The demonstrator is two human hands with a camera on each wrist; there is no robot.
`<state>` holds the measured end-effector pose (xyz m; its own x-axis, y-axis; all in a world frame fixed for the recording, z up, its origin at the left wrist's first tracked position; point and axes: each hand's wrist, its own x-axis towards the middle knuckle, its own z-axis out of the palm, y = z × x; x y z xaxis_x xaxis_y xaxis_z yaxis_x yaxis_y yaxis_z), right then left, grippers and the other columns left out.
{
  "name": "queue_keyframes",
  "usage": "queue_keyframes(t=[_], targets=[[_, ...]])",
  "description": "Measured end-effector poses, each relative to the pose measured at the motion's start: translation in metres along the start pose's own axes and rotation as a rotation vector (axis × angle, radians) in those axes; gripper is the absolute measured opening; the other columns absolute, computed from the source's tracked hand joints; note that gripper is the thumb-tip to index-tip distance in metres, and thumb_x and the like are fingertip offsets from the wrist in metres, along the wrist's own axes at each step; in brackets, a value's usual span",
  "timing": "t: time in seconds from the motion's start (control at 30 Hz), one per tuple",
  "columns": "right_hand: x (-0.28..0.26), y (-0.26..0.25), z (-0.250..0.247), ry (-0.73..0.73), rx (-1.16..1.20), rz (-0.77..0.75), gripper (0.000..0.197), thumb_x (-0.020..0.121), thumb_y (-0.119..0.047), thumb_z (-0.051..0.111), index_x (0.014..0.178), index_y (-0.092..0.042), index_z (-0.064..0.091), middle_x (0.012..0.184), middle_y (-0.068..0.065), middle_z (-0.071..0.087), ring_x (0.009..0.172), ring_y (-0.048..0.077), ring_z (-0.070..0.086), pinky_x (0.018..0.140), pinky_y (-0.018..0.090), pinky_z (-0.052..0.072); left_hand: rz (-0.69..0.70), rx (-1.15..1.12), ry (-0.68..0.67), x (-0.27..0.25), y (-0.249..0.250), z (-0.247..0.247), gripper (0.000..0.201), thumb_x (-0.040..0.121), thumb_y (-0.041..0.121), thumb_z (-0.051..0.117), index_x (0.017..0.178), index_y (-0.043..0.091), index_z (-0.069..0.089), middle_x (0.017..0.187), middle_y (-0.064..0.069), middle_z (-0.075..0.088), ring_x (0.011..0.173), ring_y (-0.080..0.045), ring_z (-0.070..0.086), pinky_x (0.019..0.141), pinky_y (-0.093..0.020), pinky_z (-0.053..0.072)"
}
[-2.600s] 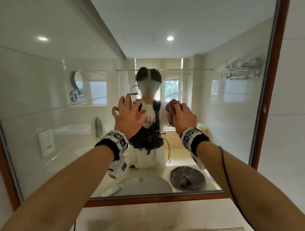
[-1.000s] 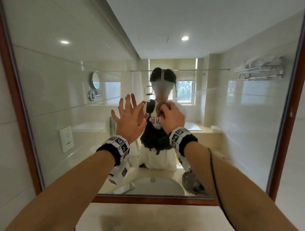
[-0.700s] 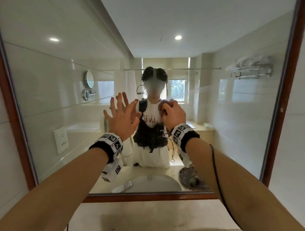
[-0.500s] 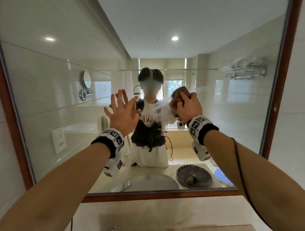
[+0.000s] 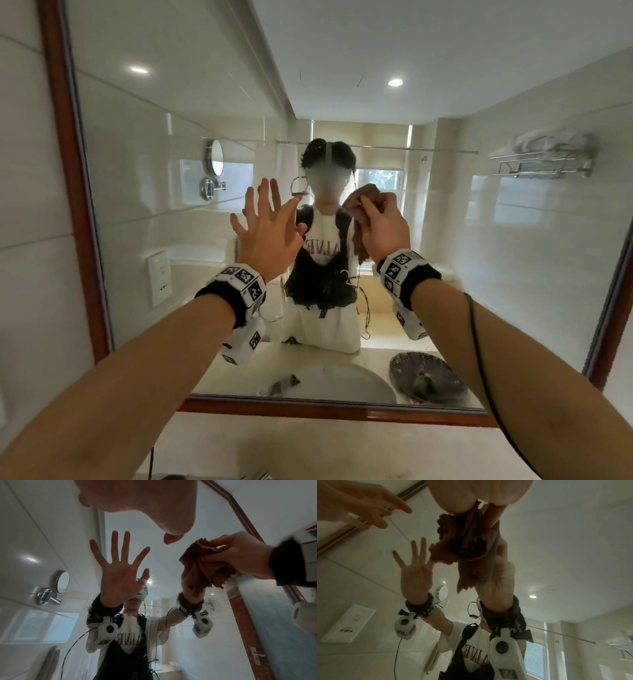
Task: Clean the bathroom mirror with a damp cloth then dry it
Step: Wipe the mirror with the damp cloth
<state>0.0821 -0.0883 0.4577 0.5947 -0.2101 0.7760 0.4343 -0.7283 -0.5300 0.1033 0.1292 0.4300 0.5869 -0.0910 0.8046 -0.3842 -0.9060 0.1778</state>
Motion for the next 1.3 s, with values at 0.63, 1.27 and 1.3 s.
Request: queue_keyframes(t=[0.63, 1.27, 1.3], targets=[[-0.007, -0.036, 0.05, -0.156, -0.601, -0.236, 0.043, 0.085, -0.013, 0.059, 0.127, -0.014, 0.052, 0.13, 0.008, 0.048, 0.091, 0.03, 0.059, 0.075, 0.033, 0.046, 0.076, 0.05, 0.019, 0.001, -0.057, 0.008, 0.059, 0.091, 0.048, 0.055, 0.144, 0.041, 0.03, 0.164, -0.004, -0.009, 0.151, -0.037, -0.006, 0.111, -0.074, 0.01], [-0.028, -0.037, 0.065, -0.048, -0.4, -0.198, 0.031, 0.095, -0.05, 0.044, 0.123, -0.041, 0.034, 0.112, -0.007, 0.059, 0.093, 0.021, 0.064, 0.067, 0.028, 0.052, -0.014, 0.072, -0.036, -0.016, -0.076, -0.018, 0.06, 0.091, 0.049, 0.054, 0.145, 0.038, 0.031, 0.165, -0.008, -0.01, 0.15, -0.034, -0.014, 0.112, -0.072, 0.004], [-0.03, -0.044, 0.078, -0.041, -0.396, -0.206, 0.031, 0.094, -0.055, 0.043, 0.122, -0.042, 0.037, 0.108, -0.012, 0.06, 0.091, 0.016, 0.063, 0.066, 0.023, 0.049, -0.008, 0.063, -0.031, -0.016, -0.083, -0.019, 0.06, 0.091, 0.048, 0.055, 0.145, 0.038, 0.031, 0.165, -0.009, -0.01, 0.151, -0.034, -0.013, 0.112, -0.072, 0.005]])
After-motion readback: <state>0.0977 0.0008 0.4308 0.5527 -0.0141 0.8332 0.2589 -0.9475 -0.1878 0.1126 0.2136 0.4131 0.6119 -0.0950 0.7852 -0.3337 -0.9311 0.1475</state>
